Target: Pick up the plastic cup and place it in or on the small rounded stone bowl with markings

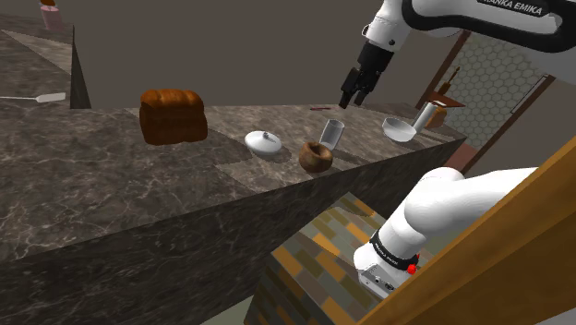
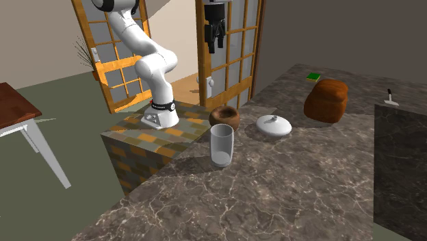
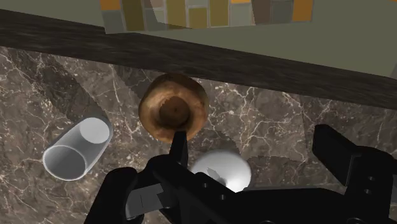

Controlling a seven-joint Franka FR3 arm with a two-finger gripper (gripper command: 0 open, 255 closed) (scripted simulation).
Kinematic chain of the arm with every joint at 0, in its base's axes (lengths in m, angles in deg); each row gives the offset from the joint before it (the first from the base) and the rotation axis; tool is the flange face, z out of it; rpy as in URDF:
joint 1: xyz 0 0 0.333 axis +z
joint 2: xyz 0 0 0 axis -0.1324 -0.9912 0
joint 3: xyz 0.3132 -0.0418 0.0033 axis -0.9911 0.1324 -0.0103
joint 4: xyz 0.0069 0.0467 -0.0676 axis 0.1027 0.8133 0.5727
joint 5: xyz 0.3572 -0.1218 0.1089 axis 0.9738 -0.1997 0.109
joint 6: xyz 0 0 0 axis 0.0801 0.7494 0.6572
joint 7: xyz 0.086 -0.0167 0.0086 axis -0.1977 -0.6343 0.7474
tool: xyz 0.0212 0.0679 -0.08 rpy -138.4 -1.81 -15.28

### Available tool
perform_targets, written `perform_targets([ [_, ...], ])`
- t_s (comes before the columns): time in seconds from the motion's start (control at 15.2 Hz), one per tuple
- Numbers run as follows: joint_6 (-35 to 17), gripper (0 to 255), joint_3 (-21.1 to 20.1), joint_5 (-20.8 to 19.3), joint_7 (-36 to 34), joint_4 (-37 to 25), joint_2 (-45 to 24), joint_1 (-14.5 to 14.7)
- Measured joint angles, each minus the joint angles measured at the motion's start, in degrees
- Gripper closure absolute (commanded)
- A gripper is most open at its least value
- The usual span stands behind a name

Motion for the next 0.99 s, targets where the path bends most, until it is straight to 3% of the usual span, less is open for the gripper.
perform_targets([
  [0.33, -3.40, 0, 2.76, -2.19, 3.57, 1.93, -1.62, -0.92],
  [0.99, -16.22, 0, 12.99, -8.29, 16.17, 1.71, -14.42, -3.72],
])
